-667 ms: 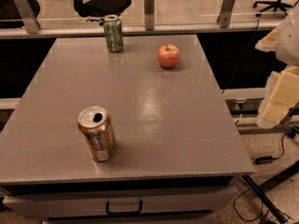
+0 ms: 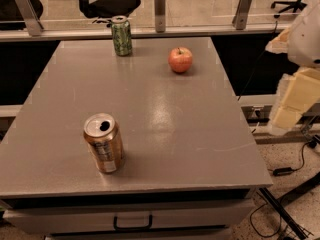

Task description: Pick orange can

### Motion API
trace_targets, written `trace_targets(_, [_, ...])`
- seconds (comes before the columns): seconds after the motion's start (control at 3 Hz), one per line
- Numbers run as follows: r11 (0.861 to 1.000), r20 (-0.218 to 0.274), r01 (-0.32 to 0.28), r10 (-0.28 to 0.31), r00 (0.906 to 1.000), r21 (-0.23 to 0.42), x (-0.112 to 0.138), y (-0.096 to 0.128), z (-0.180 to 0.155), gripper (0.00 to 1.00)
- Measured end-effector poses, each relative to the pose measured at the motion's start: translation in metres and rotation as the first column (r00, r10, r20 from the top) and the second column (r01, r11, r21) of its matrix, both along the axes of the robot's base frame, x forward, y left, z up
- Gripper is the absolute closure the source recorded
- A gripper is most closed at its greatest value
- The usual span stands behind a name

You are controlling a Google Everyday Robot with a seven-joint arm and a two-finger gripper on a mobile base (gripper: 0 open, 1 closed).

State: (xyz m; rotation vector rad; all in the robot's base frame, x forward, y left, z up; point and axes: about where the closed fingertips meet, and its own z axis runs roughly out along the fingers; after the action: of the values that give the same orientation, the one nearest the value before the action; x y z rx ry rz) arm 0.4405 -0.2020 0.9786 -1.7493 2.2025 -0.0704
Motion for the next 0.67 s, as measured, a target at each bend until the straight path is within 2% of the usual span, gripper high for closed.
trace_targets(0.33, [0.995,-0.002,-0.078,0.079,0.9969,0.063,0.010,0.049,0.000,0.00])
trace_targets(0.67, [0.980,0.007,-0.145,0.146,0.9893,0.132,0.014,0.094,-0.006,0.00])
